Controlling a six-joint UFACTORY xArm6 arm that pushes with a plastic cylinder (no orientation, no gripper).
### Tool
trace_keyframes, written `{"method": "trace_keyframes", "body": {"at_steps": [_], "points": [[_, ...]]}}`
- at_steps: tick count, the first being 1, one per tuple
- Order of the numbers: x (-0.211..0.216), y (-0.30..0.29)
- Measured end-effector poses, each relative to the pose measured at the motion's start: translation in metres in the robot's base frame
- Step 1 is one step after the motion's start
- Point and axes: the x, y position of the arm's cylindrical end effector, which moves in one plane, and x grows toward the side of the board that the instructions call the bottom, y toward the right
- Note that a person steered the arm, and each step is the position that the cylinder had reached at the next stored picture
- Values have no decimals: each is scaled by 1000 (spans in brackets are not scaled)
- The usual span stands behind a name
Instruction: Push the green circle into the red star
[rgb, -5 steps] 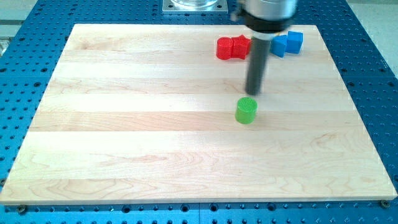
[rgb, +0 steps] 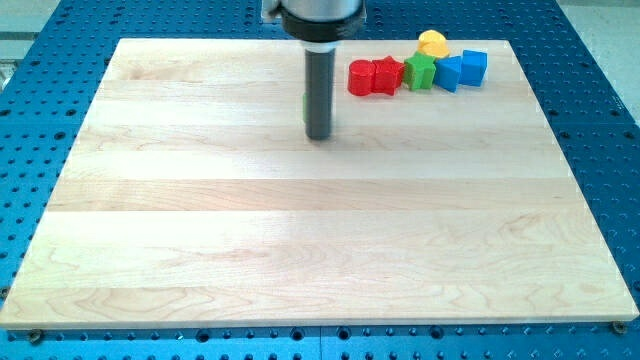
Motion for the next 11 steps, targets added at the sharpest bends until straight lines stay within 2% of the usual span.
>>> {"method": "trace_keyframes", "body": {"at_steps": [1, 2, 3, 4, 6, 7, 10, 11], "points": [[-5, -54], [-21, -24], [-22, 32], [-31, 55], [-70, 41], [-84, -34], [-101, 39], [-101, 39]]}}
